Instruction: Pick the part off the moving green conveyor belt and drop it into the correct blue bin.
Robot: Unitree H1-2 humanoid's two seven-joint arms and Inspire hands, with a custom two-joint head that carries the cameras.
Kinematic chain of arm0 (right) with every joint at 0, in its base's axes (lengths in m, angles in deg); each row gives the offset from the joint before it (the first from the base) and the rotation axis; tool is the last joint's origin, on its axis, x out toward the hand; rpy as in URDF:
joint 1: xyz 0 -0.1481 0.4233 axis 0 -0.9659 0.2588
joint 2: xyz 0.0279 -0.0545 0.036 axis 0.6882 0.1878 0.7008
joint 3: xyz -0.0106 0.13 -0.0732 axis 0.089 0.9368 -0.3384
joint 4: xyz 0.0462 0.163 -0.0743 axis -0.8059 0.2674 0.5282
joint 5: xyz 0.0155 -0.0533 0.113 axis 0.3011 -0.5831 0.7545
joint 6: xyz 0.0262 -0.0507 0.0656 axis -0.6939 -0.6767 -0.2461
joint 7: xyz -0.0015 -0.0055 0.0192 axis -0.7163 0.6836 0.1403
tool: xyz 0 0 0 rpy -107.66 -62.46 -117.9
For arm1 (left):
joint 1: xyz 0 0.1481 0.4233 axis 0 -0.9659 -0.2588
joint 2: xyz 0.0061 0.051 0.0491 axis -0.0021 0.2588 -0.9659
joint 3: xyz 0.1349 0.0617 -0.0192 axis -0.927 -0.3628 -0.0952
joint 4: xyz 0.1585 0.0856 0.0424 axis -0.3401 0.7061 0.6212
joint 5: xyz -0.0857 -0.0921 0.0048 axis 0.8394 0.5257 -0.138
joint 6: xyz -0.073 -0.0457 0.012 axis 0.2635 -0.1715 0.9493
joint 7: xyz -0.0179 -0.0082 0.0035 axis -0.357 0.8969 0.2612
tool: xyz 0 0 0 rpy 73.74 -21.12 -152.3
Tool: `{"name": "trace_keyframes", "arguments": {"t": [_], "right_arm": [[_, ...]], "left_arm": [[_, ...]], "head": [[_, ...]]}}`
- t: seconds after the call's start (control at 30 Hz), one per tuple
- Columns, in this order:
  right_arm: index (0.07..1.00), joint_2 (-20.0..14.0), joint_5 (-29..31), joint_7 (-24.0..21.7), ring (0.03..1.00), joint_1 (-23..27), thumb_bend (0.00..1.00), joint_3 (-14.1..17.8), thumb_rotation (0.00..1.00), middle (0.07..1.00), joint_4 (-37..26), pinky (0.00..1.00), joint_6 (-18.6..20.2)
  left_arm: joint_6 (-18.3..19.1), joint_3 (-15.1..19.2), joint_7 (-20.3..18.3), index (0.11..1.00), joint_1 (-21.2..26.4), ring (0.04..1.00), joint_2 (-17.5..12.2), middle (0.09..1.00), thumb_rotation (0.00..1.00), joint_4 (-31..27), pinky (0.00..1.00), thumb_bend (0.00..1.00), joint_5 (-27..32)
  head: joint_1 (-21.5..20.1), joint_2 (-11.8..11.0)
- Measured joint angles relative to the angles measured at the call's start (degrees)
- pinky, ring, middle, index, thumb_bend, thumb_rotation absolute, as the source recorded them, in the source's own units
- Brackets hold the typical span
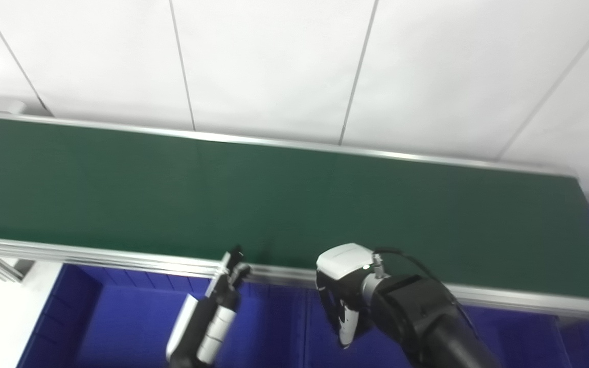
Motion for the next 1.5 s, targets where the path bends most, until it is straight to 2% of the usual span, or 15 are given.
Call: {"name": "trace_keyframes", "arguments": {"t": [0.2,0.27,0.37,0.43,0.47,0.5,0.53,0.6,0.73,0.87,1.03,1.13,1.27,1.37,1.5], "right_arm": [[0.516,-0.5,-0.3,0.0,0.408,-3.2,0.52,0.4,0.0,0.459,2.8,0.31,0.1],[0.53,0.0,-1.2,0.0,0.384,-4.4,0.52,1.1,0.0,0.44,4.3,0.29,0.1],[0.525,0.7,-3.4,0.0,0.414,-5.9,0.52,2.4,0.01,0.455,5.9,0.31,-0.1],[0.699,0.6,-5.9,0.3,0.559,-6.1,0.73,1.6,0.28,0.651,7.2,0.43,-1.7],[0.711,0.3,-6.8,0.7,0.569,-6.1,0.75,1.1,0.3,0.664,7.7,0.44,-2.7],[0.791,0.1,-7.2,1.1,0.654,-6.1,0.9,0.9,0.39,0.719,8.0,0.54,-3.8],[0.819,0.0,-7.5,1.3,0.683,-6.2,0.95,1.0,0.42,0.738,8.2,0.58,-4.5],[0.833,0.3,-8.1,1.4,0.809,-6.3,1.0,1.5,0.54,0.831,8.3,0.78,-5.0],[0.823,1.3,-7.9,0.3,0.834,-6.3,1.0,3.2,0.6,0.851,8.2,0.82,-5.6],[0.818,1.3,-6.5,0.3,0.805,-7.0,1.0,4.3,0.66,0.819,6.7,0.78,-6.5],[0.809,1.3,-6.3,0.2,0.755,-7.9,1.0,4.9,0.67,0.786,5.5,0.69,-7.9],[0.804,1.6,-5.9,0.2,0.735,-8.8,1.0,6.4,0.61,0.777,2.5,0.64,-8.1],[0.79,2.8,-3.3,0.1,0.712,-10.5,1.0,9.4,0.52,0.782,-3.7,0.59,-8.1],[0.796,4.1,-1.2,0.2,0.718,-12.9,1.0,12.1,0.49,0.788,-9.7,0.6,-8.1],[0.812,5.8,1.6,-0.1,0.723,-16.0,0.9,15.8,0.49,0.778,-17.5,0.66,-7.5]], "left_arm": [[4.8,1.3,-1.5,1.0,1.2,0.97,-0.5,1.0,0.96,-3.6,1.0,0.62,4.2],[6.0,1.9,-1.6,1.0,1.6,0.963,-0.6,1.0,0.97,-4.2,1.0,0.61,4.4],[6.6,2.4,-1.8,1.0,1.9,0.96,-0.9,1.0,0.96,-4.8,1.0,0.6,4.4],[6.9,2.5,-2.0,1.0,2.0,0.959,-0.9,1.0,0.95,-4.8,1.0,0.61,4.5],[7.0,2.6,-2.1,1.0,2.0,0.959,-0.9,1.0,0.95,-4.8,1.0,0.61,4.9],[7.0,2.7,-2.1,1.0,2.0,0.96,-0.8,1.0,0.94,-4.8,1.0,0.61,5.4],[7.1,2.8,-2.1,1.0,2.0,0.96,-0.8,1.0,0.94,-4.8,1.0,0.61,5.6],[7.1,2.9,-2.1,1.0,2.0,0.96,-0.8,1.0,0.94,-4.9,1.0,0.61,5.7],[7.3,2.8,-2.1,1.0,2.0,0.963,-0.8,1.0,0.94,-5.0,1.0,0.6,5.7],[7.3,2.7,-2.1,1.0,2.0,0.96,-0.7,1.0,0.94,-5.1,1.0,0.61,5.7],[7.3,2.4,-2.1,1.0,1.9,0.958,-0.7,1.0,0.95,-5.1,1.0,0.61,5.6],[7.3,2.1,-2.1,1.0,1.8,0.961,-0.6,1.0,0.95,-5.1,1.0,0.6,5.5],[7.3,1.5,-2.1,1.0,1.4,0.95,-0.5,1.0,0.95,-5.0,0.98,0.61,4.8],[6.9,0.7,-2.0,1.0,0.9,0.945,-0.3,1.0,0.95,-4.9,0.98,0.6,3.7],[6.1,-0.4,-1.8,1.0,0.3,0.934,0.0,1.0,0.94,-4.4,0.95,0.61,1.6]], "head": [[-1.8,1.7],[-1.9,2.0],[-1.9,2.2],[-1.9,2.2],[-1.9,2.2],[-1.9,2.3],[-2.0,2.2],[-1.9,2.2],[-1.6,2.1],[-1.2,1.9],[-0.6,1.6],[0.0,1.4],[3.2,0.6],[4.8,0.4],[7.8,-0.5]]}}
